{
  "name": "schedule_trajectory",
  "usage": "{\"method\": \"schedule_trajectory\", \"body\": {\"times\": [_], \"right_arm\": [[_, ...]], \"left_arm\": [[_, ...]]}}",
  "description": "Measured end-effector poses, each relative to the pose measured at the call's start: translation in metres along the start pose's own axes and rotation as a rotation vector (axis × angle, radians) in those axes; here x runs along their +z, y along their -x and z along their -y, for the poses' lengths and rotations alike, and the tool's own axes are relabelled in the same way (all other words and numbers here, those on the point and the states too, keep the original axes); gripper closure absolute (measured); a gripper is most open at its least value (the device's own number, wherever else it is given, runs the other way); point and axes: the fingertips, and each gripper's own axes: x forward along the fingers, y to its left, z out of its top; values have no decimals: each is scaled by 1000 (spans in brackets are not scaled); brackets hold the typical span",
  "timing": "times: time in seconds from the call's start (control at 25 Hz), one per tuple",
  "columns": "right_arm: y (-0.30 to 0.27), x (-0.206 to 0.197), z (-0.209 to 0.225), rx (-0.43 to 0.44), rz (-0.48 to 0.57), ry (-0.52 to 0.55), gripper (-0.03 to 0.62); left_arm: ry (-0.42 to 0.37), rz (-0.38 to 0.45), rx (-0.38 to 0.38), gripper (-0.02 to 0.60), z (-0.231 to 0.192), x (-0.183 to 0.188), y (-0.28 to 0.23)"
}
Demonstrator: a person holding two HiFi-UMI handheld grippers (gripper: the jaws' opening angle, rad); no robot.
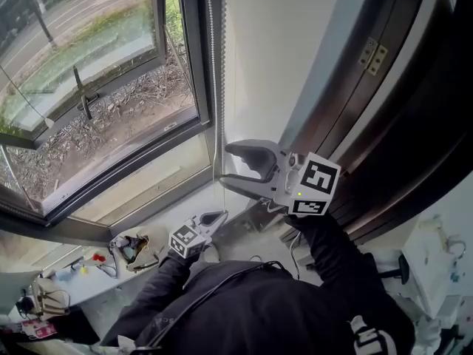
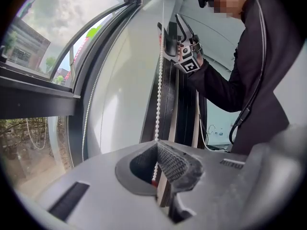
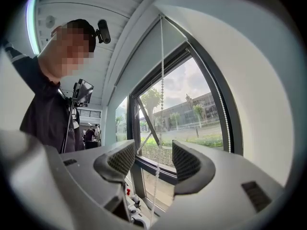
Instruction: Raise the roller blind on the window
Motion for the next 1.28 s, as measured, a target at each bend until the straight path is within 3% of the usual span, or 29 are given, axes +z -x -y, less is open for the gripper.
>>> {"method": "schedule_trajectory", "body": {"times": [0.16,0.24,0.36,0.6,0.64,0.72,0.76,1.0,1.2,1.28], "right_arm": [[-6,12,4,-3,4,-3,384],[-8,14,6,1,0,-5,439],[-8,13,8,-15,-12,12,575],[-7,13,8,-24,-29,64,586],[-6,13,8,-28,-28,75,586],[-4,12,10,-37,-21,97,586],[-2,12,11,-47,-15,106,586],[6,-12,20,-101,-47,126,586],[4,-87,25,-112,-140,44,586],[3,-121,24,-113,-182,10,586]], "left_arm": [[9,5,-6,575,2,0,-1],[6,4,-8,575,3,-1,-2],[1,5,-6,575,3,-2,-3],[33,14,-35,574,8,-3,-2],[26,14,-41,564,9,-1,-1],[27,34,-37,432,5,7,2],[21,49,-26,401,3,13,6],[9,208,97,348,-24,89,47],[-26,335,124,347,-30,170,67],[-61,347,131,347,-30,188,71]]}}
